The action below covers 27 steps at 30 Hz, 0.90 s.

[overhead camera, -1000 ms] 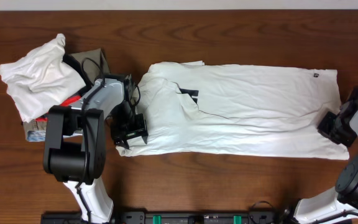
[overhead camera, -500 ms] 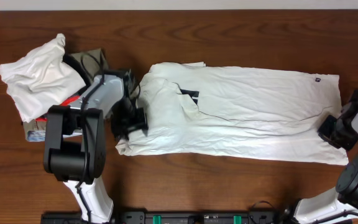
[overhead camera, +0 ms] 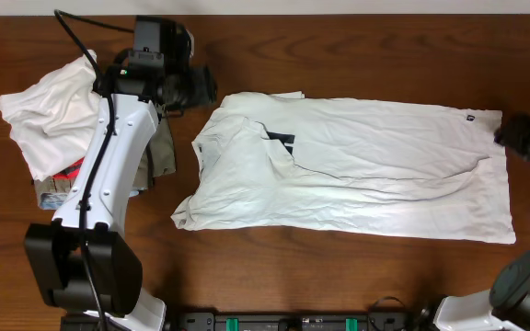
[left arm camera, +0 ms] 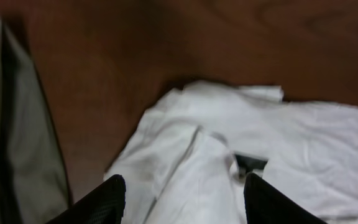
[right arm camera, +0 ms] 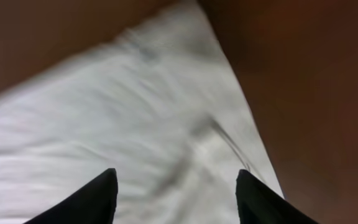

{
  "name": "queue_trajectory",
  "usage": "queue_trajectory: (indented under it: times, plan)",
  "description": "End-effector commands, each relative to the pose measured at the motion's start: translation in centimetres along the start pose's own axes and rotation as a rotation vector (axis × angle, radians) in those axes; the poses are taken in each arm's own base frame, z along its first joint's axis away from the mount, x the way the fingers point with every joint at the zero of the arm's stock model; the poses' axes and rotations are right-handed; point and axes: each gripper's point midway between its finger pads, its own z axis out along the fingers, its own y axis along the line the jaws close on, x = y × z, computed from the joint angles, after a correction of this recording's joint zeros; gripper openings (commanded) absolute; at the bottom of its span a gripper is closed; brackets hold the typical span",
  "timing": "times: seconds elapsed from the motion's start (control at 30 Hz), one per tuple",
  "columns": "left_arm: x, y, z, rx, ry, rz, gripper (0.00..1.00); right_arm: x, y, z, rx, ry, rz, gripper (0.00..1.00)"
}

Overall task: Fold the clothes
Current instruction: 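Release the T-shirt and raise both grippers away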

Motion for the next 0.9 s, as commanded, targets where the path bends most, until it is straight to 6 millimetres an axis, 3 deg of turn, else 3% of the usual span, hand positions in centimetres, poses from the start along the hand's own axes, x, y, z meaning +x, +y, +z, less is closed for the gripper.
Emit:
queue_trajectory:
  times: [0.0,0.07,0.13,0.2,0.37,0.57,0.77,0.87]
  plan:
    - [-0.9,0.2,0.6,0.0,-0.028,0.019,0.62,-1.7,3.8,-1.4,-0.197,-0.076,-0.137,0.54]
    - [-1.8,-0.4,0.9,0.029,-0.061,0.057,0.62,-2.1,3.2,-0.8,-0.158,-0.085,-0.14,0.54]
    - [-2.7,-0.6,1.2,0.04,-0.098,0.079,0.62,-2.1,2.8,-0.1,-0.138,-0.078,-0.138,0.6]
    - [-4.0,-0.8,1.9,0.05,-0.145,0.11,0.62,-1.6,2.4,0.9,-0.13,-0.048,-0.13,0.66]
    - [-5.6,-0.8,4.6,0.063,-0.198,0.123,0.63,0.5,1.8,2.9,-0.128,0.051,-0.11,0.66]
    - [-4.3,-0.9,10.1,0.132,-0.14,0.124,0.68,1.3,1.6,3.4,-0.127,0.089,-0.109,0.66]
    - [-1.7,0.9,15.7,0.112,-0.059,0.1,0.68,2.2,1.5,3.4,-0.118,0.125,-0.1,0.65]
    - [-0.6,1.5,17.2,0.105,-0.024,0.088,0.69,2.5,1.2,3.4,-0.103,0.139,-0.097,0.64]
